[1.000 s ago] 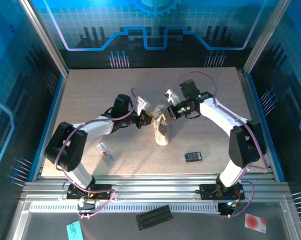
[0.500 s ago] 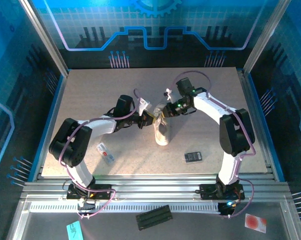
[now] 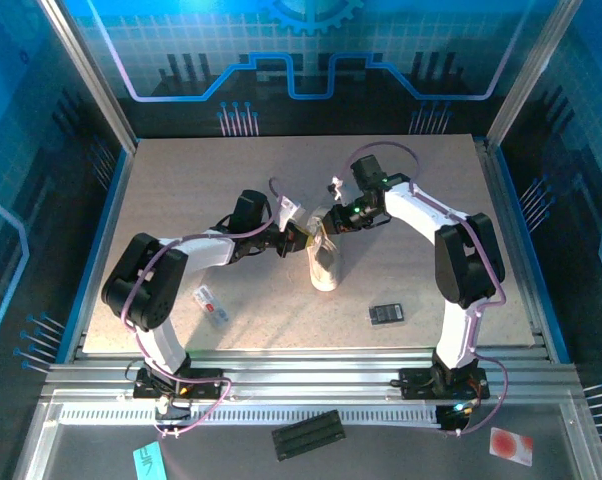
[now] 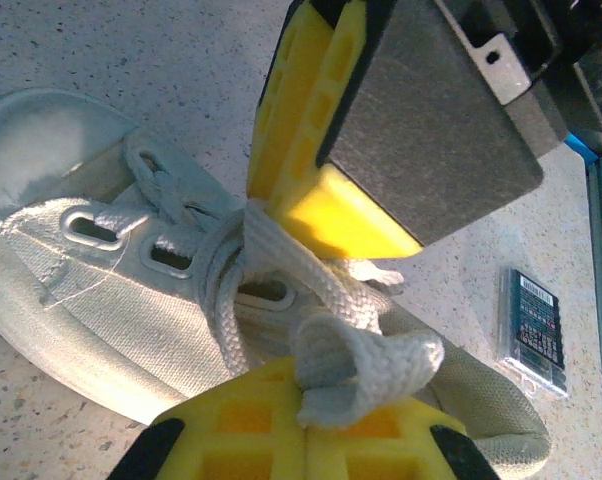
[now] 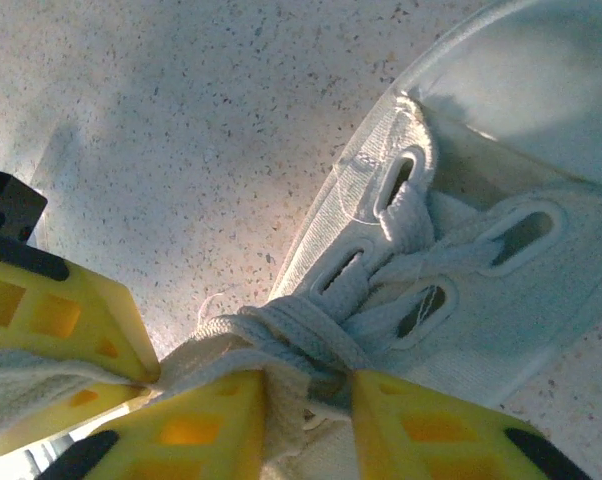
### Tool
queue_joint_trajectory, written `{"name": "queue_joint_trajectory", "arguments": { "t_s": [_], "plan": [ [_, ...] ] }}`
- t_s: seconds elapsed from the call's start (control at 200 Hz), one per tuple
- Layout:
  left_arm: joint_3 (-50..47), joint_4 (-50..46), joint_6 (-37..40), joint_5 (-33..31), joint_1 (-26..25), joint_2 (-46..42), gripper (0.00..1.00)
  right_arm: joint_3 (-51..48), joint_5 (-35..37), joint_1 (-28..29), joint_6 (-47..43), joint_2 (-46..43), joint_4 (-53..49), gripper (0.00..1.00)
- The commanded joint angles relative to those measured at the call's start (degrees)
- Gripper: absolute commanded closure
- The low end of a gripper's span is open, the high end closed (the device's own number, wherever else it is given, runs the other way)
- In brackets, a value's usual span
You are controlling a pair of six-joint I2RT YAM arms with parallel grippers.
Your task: Tie the shoes
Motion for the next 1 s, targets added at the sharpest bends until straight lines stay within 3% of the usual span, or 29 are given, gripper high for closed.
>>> {"name": "queue_joint_trajectory", "arguments": {
  "t_s": [0.0,0.24,0.44,0.555,0.791,0.991],
  "plan": [
    [1.3,0.5,0.4,0.6,-0.5,0.3,1.0,0.2,0.6,-0.6,-0.1,1.1,-1.7,0.66],
    [-2.3,3.1,1.8,-0.2,-0.4,-2.0,1.0,0.0,1.2,-0.6,-0.8,2.5,-3.3,0.62],
    [-6.7,5.7,2.5,-1.8,0.1,-6.2,0.67,0.3,0.5,-0.5,-1.5,3.3,-3.7,0.63],
    [-9.8,6.8,2.3,-1.7,1.6,-10.2,0.57,0.3,-0.1,-0.5,-1.7,3.3,-3.6,0.64],
    [-11.1,2.6,4.2,-1.3,6.5,-18.2,0.47,0.5,-2.3,-0.6,-2.2,3.2,-3.0,0.75],
    [-2.9,-4.1,6.4,1.8,9.0,-15.5,0.47,0.0,-4.6,-0.5,-3.3,2.0,-1.4,0.87]
  ]
}}
